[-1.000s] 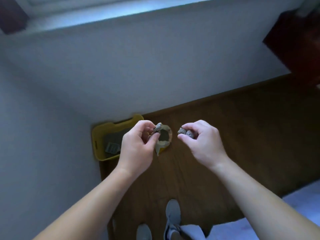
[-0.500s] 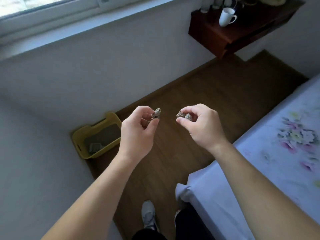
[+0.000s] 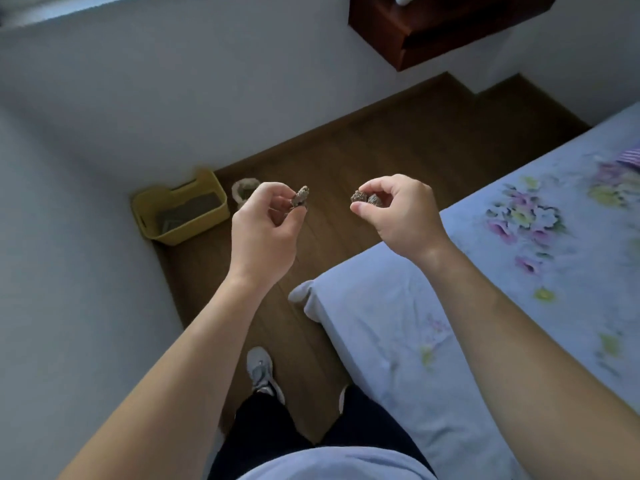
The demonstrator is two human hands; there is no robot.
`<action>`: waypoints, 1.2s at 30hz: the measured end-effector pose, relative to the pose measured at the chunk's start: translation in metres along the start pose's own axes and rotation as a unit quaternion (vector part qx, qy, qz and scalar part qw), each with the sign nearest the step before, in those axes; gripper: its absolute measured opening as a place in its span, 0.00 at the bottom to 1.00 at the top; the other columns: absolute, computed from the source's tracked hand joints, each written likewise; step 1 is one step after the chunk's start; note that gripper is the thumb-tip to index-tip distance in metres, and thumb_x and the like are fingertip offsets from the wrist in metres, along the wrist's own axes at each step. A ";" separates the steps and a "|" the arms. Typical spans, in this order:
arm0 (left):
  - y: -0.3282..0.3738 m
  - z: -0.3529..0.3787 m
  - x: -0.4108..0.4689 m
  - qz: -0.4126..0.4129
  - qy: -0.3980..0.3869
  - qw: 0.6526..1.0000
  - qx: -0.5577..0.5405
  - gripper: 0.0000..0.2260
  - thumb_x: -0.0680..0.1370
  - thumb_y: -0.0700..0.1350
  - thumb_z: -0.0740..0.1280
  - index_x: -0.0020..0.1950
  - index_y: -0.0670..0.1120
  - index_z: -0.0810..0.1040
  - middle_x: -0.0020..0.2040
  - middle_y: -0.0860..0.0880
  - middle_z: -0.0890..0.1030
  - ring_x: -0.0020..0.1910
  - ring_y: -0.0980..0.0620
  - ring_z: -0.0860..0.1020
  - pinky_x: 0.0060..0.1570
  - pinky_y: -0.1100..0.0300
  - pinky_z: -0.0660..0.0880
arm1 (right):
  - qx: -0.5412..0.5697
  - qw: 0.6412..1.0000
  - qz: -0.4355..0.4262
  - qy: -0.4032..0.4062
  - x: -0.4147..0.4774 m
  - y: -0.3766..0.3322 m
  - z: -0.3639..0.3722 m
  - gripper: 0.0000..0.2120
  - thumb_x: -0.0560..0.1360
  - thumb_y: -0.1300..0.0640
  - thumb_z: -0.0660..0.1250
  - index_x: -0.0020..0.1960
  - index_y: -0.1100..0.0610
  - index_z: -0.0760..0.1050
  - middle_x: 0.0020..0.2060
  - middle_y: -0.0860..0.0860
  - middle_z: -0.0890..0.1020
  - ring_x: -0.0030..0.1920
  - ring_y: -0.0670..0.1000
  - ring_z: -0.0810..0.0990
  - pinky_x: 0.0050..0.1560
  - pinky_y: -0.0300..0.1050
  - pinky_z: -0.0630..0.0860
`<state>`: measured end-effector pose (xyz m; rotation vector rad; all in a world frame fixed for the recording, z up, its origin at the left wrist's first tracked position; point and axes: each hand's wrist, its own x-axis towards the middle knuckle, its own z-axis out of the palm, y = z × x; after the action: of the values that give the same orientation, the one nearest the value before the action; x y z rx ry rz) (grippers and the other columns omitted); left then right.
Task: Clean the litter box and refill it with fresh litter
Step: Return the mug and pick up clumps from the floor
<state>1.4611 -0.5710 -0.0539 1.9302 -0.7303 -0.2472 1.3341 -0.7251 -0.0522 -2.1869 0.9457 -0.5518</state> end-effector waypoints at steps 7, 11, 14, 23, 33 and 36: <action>0.047 0.024 -0.148 -0.005 -0.026 0.999 0.023 0.07 0.76 0.41 0.72 0.52 0.48 0.79 0.42 0.54 0.80 0.38 0.56 0.79 0.38 0.65 0.77 | 0.017 0.999 0.035 -0.012 -0.144 0.043 -0.076 0.11 0.71 0.52 0.76 0.52 0.54 0.84 0.45 0.48 0.83 0.42 0.43 0.80 0.42 0.28 0.74; 0.066 0.042 -0.227 0.004 -0.049 0.999 0.016 0.08 0.76 0.42 0.72 0.53 0.48 0.79 0.43 0.54 0.80 0.38 0.56 0.79 0.39 0.64 0.79 | 0.009 0.999 0.048 0.008 -0.234 0.063 -0.113 0.09 0.71 0.53 0.76 0.50 0.55 0.84 0.42 0.48 0.83 0.42 0.45 0.80 0.45 0.35 0.77; 0.083 0.055 -0.290 0.012 -0.085 0.996 0.002 0.07 0.76 0.41 0.72 0.51 0.49 0.79 0.42 0.55 0.80 0.35 0.58 0.78 0.34 0.65 0.77 | 0.015 0.997 0.073 0.032 -0.302 0.077 -0.144 0.08 0.70 0.53 0.77 0.48 0.54 0.85 0.40 0.48 0.83 0.40 0.45 0.80 0.44 0.35 0.75; 0.158 0.109 -0.461 0.022 -0.169 0.985 -0.018 0.05 0.76 0.42 0.72 0.50 0.49 0.78 0.42 0.57 0.80 0.30 0.60 0.75 0.29 0.71 0.69 | 0.014 0.990 0.120 0.068 -0.472 0.129 -0.252 0.08 0.70 0.54 0.77 0.47 0.54 0.85 0.39 0.47 0.81 0.38 0.45 0.78 0.42 0.34 0.73; 0.282 0.263 -0.676 0.076 -0.277 0.957 -0.034 0.05 0.76 0.43 0.71 0.49 0.51 0.77 0.41 0.57 0.80 0.29 0.62 0.74 0.28 0.69 0.68 | -0.024 0.971 0.175 0.159 -0.692 0.255 -0.442 0.07 0.70 0.54 0.77 0.47 0.55 0.85 0.42 0.50 0.83 0.42 0.48 0.79 0.39 0.26 0.69; 0.321 0.321 -0.758 0.098 -0.307 0.946 -0.046 0.05 0.76 0.42 0.72 0.48 0.50 0.77 0.41 0.56 0.80 0.28 0.62 0.73 0.27 0.71 0.66 | -0.036 0.961 0.200 0.189 -0.773 0.305 -0.505 0.09 0.70 0.54 0.77 0.49 0.55 0.85 0.44 0.51 0.84 0.44 0.48 0.80 0.38 0.22 0.67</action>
<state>0.5841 -0.4623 -0.0307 1.6757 -1.2837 -0.7644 0.3876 -0.5062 -0.0154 -1.9055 1.5867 -0.7581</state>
